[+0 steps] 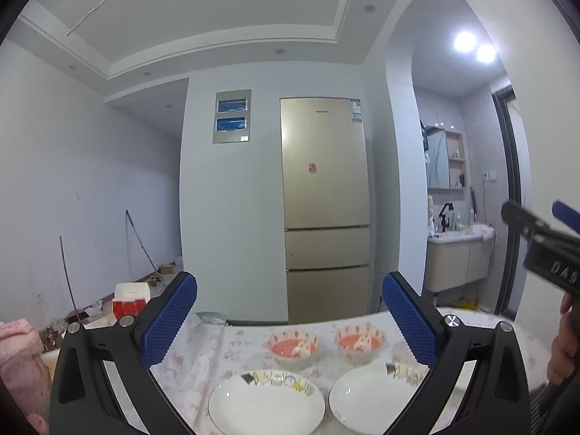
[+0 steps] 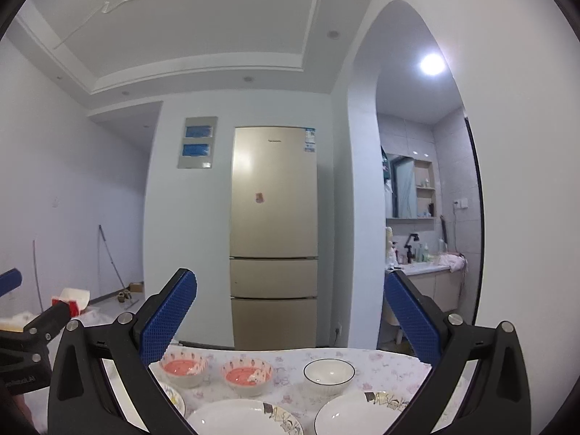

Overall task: Organize plates and bowls
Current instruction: 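Move the right tool toward the pink bunny bowl and open its fingers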

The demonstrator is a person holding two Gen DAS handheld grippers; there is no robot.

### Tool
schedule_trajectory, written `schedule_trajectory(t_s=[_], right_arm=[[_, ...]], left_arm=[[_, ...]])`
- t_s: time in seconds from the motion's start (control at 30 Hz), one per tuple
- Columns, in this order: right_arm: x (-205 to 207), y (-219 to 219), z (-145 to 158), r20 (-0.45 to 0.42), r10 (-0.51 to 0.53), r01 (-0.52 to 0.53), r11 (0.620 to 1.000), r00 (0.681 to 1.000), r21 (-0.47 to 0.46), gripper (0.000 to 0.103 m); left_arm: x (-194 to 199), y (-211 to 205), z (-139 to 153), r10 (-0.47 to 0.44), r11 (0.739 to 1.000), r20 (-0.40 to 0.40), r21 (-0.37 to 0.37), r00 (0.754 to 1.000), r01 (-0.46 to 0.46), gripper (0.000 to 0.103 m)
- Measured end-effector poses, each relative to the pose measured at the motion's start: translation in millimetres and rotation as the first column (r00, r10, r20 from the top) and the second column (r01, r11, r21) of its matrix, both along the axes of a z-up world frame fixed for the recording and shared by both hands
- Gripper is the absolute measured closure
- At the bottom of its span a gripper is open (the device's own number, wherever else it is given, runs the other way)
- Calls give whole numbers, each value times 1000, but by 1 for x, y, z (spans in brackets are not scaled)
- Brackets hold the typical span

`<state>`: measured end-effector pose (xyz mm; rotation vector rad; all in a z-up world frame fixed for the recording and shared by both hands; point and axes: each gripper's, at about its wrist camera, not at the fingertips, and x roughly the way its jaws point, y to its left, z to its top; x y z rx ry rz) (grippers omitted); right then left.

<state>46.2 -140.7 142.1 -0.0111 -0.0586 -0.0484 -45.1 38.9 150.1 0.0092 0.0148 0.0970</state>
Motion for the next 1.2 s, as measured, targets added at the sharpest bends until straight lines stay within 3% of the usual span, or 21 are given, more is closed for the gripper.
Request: schedule_trajectory(t_s=[0.1, 0.27, 0.43, 0.53, 0.8, 0.93, 1.07, 1.2], right_arm=[[9, 7, 19, -10, 24, -24, 1000, 1000, -5, 0], [27, 10, 47, 23, 48, -50, 996, 999, 68, 0], [47, 17, 81, 68, 70, -75, 994, 995, 81, 0], [57, 19, 89, 95, 88, -98, 989, 992, 113, 0], [93, 30, 80, 114, 115, -129, 983, 987, 128, 0], [114, 35, 66, 111, 100, -115, 984, 989, 139, 0], [134, 27, 31, 91, 128, -144, 971, 988, 191, 0], [169, 26, 22, -12, 134, -128, 966, 991, 225, 0]], left_arm=[[0, 6, 18, 61, 998, 37, 16, 997, -62, 0], [11, 16, 47, 78, 997, 79, -21, 994, -77, 0], [31, 17, 80, 148, 988, 171, 7, 974, -151, 0], [44, 27, 95, 119, 993, 182, -41, 976, -113, 0], [97, 41, 109, 164, 986, 185, -57, 969, -156, 0], [119, 55, 99, 90, 993, 164, -96, 982, -74, 0], [154, 71, 73, 49, 992, 93, -121, 994, -38, 0], [191, 82, 58, -26, 984, -13, -179, 1000, 24, 0]])
